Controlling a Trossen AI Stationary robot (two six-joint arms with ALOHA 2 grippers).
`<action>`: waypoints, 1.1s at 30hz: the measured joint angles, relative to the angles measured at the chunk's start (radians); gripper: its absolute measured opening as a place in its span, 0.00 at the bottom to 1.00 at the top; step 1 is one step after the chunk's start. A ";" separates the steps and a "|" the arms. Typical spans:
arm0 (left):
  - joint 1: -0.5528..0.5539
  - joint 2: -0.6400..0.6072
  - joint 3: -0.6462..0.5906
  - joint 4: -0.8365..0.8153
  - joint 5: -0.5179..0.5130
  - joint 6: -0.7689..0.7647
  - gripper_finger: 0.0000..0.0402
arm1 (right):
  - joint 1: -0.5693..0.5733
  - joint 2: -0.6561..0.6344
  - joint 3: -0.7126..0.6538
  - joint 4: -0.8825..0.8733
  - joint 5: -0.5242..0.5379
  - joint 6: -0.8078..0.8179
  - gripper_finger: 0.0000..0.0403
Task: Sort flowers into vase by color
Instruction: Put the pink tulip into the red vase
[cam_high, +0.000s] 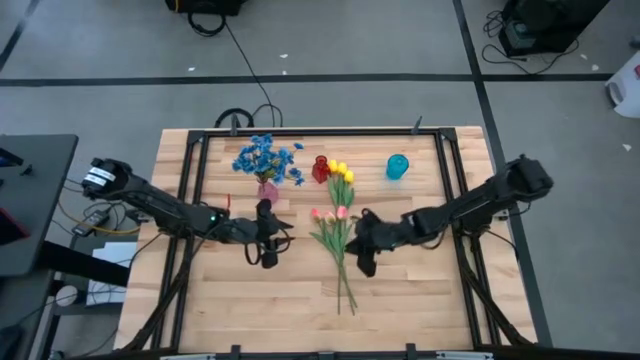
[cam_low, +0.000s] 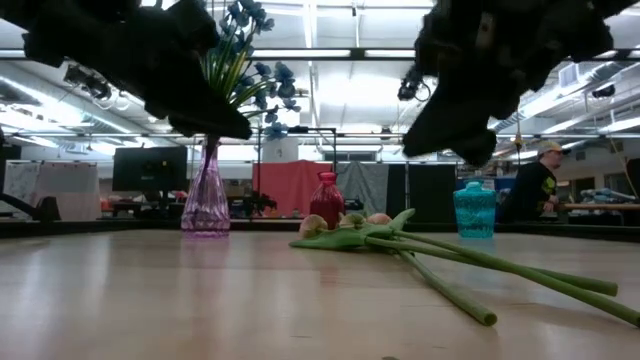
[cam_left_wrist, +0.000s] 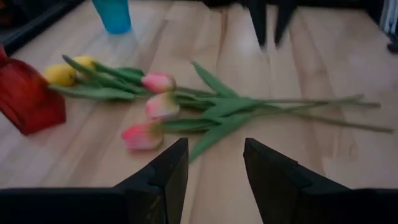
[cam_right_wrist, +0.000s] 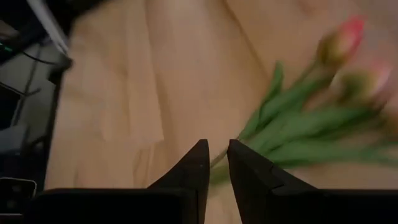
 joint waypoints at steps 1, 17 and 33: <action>0.000 0.004 0.000 0.003 -0.012 0.002 0.41 | 0.007 0.035 0.023 -0.012 -0.001 0.032 0.18; 0.002 0.025 -0.001 0.092 -0.040 0.043 0.41 | 0.022 0.334 0.426 -0.542 -0.018 0.227 0.18; 0.008 0.025 -0.001 0.116 -0.112 0.054 0.41 | 0.030 0.408 0.539 -0.682 -0.018 0.298 0.18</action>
